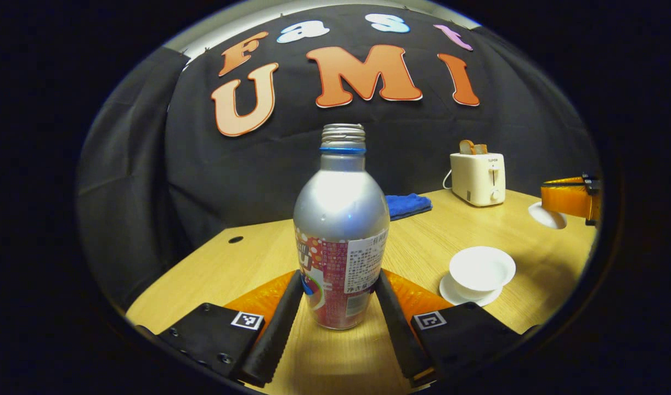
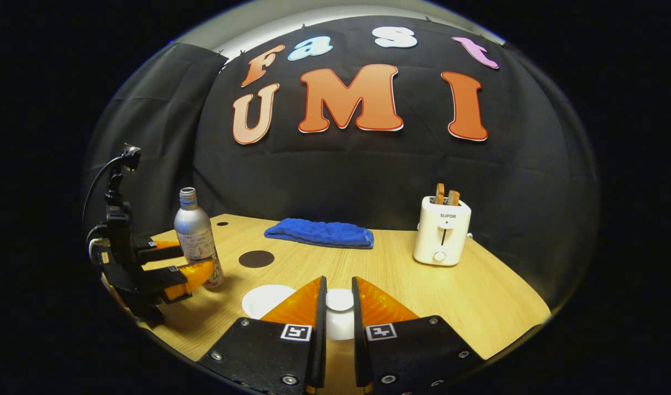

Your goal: Open the teacup lid with one hand, grasp the water bottle and pour water into the teacup with the other hand; after pouring, place the water bottle on the coaster and then close the teacup lid.

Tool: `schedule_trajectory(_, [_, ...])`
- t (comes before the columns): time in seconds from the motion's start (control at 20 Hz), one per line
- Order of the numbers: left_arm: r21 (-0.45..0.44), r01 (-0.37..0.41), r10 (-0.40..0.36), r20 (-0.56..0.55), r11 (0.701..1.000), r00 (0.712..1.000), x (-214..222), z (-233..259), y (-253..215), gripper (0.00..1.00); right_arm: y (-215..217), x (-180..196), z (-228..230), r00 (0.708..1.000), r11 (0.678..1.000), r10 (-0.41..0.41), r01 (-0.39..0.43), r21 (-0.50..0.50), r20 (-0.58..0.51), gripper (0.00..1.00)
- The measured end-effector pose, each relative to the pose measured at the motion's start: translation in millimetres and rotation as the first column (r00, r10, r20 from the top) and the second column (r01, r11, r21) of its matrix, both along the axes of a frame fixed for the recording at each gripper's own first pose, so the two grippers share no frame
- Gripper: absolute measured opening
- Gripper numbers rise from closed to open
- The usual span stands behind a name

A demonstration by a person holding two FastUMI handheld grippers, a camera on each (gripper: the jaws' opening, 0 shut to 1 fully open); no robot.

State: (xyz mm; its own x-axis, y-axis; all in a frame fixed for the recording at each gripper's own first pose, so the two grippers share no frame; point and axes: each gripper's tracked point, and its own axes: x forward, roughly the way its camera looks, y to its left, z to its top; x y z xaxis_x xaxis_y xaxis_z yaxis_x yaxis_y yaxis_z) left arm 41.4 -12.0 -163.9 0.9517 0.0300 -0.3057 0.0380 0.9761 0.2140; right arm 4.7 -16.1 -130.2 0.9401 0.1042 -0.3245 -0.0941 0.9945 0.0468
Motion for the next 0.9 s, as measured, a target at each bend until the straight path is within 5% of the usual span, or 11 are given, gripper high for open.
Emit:
schedule_trajectory(0.25, [0.165,0.013,-0.014,0.007,0.986,1.0,9.2,9.8,8.5,0.84,-10.3,-5.0,4.0,1.0,1.0,-0.018,0.018,-0.003,0.017,0.22])
schedule_trajectory(0.5, [0.331,0.054,-0.045,-0.032,0.942,0.998,11.9,0.9,10.6,0.84,-23.4,-6.8,2.9,0.998,0.999,-0.046,0.046,-0.004,0.033,0.22])
schedule_trajectory(0.7, [0.459,0.087,-0.077,-0.041,0.884,0.996,14.6,2.4,11.0,0.8,-31.4,-8.6,2.0,0.998,0.998,-0.06,0.06,0.0,0.037,0.22])
schedule_trajectory(0.9, [0.594,0.121,-0.11,-0.054,0.795,0.992,15.9,2.3,12.6,0.8,-37.5,-9.6,2.3,0.997,0.998,-0.069,0.069,0.001,0.044,0.22])
